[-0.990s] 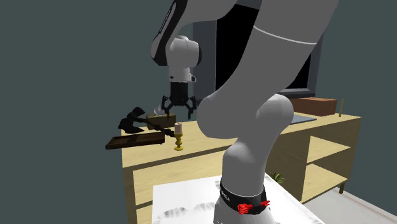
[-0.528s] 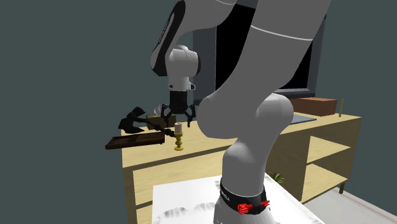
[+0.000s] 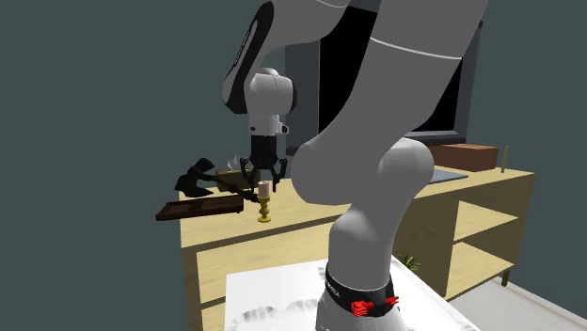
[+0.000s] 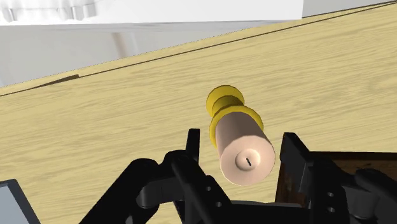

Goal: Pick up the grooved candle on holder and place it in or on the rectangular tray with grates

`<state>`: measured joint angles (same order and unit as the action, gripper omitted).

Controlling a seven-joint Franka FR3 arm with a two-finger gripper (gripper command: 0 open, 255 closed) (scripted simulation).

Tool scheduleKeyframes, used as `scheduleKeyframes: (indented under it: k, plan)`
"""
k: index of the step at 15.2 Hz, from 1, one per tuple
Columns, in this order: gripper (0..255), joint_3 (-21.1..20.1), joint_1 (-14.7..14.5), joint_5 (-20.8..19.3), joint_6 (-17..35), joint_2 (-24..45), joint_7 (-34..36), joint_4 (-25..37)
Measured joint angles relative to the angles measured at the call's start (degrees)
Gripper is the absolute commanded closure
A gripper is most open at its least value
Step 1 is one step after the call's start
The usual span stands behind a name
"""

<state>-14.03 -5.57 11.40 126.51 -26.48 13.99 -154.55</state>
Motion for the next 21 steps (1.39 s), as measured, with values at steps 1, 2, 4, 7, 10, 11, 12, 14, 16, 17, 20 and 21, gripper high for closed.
scheduleKeyframes:
  k: [1,2,4,7,10,11,12,14,16,17,20,21]
  plan:
    - [255,-0.01,-0.01,0.04,0.03,-0.02,0.00,0.04]
    - [255,0.00,-0.01,0.02,0.01,-0.02,0.00,0.02]
    - [255,0.00,-0.01,0.01,0.00,-0.01,0.00,0.00]
    - [255,0.00,-0.01,0.01,0.00,-0.01,0.01,-0.01]
    - [255,0.08,0.03,-0.05,-0.45,-0.25,-0.02,0.21]
    - [255,0.22,0.05,-0.11,-1.22,-0.76,-0.08,0.46]
    - [255,0.24,0.06,-0.17,-1.93,-0.97,0.03,0.97]
    - [255,0.44,0.02,-0.25,-3.84,-2.09,0.12,1.80]
    - [255,0.60,0.06,-0.40,-5.47,-2.69,0.21,2.83]
    - [255,0.67,0.02,-0.42,-6.40,-3.25,0.29,3.20]
    - [255,1.15,0.20,-0.76,-9.19,-4.34,0.20,4.88]
    - [255,1.26,0.21,-0.81,-9.93,-4.72,0.20,5.24]
